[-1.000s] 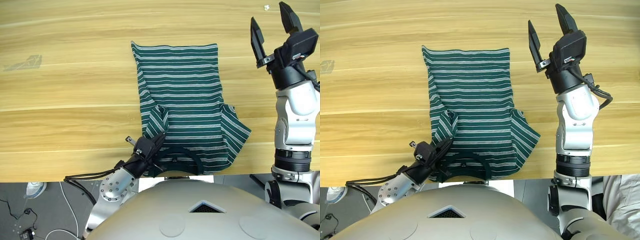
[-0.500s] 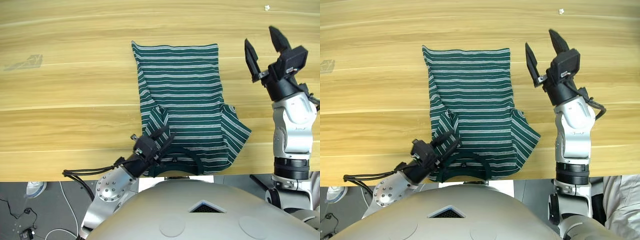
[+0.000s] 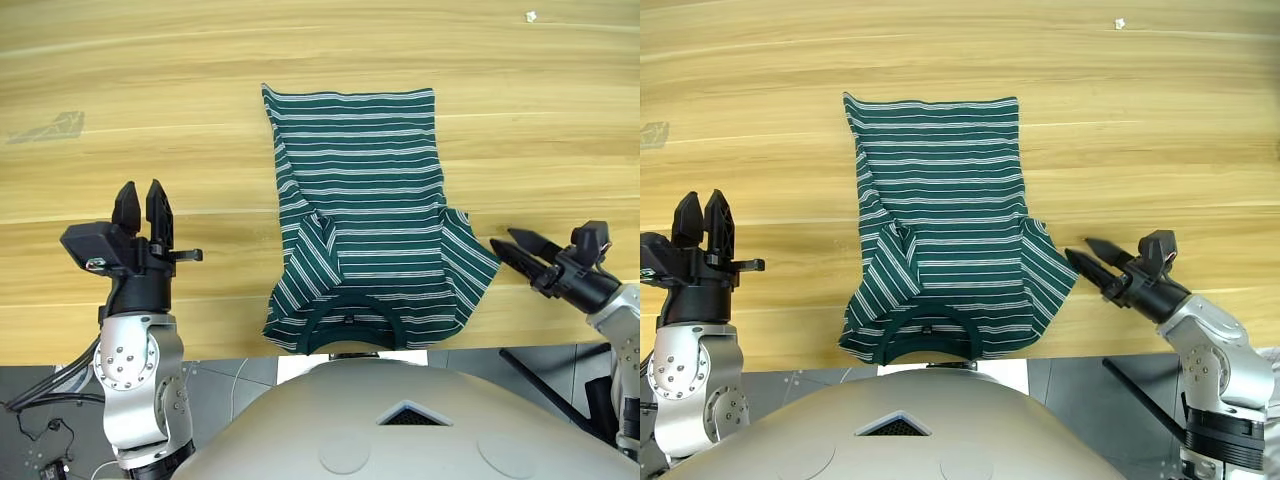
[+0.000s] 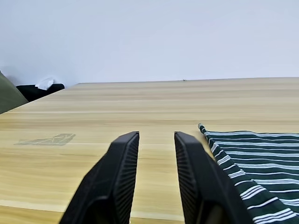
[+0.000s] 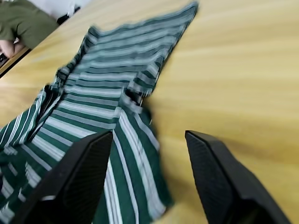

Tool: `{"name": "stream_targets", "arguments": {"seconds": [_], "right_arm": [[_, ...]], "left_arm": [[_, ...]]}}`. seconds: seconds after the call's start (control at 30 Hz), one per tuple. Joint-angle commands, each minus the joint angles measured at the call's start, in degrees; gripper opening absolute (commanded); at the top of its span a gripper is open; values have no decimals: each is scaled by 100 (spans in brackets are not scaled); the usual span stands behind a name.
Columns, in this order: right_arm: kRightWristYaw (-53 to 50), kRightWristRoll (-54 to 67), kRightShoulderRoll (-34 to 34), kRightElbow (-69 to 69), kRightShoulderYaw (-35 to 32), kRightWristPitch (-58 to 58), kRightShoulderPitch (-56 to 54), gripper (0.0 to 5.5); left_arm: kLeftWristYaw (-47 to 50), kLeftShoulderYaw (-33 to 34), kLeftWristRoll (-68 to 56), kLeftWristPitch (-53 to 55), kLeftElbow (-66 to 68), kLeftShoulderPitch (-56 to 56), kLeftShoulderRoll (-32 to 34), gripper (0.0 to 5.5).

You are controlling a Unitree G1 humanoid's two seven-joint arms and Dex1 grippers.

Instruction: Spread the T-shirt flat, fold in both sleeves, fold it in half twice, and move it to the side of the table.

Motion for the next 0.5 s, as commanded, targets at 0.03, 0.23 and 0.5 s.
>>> {"name": "stream_targets", "arguments": {"seconds": [0.03,0.23,0.5], "right_arm": [[-25,-280,-120,95,140,41,-16,288],[18,-715,-258,352,205,-184,-40,288],[924,-769,-475,165,372,-634,313,205]], "left_arm": [[-13,-109,150,23,11,85,-90,139],[-38,-136,189,9,109,99,-191,139],[-62,-117,320,-27,250,43,-205,143]]}}
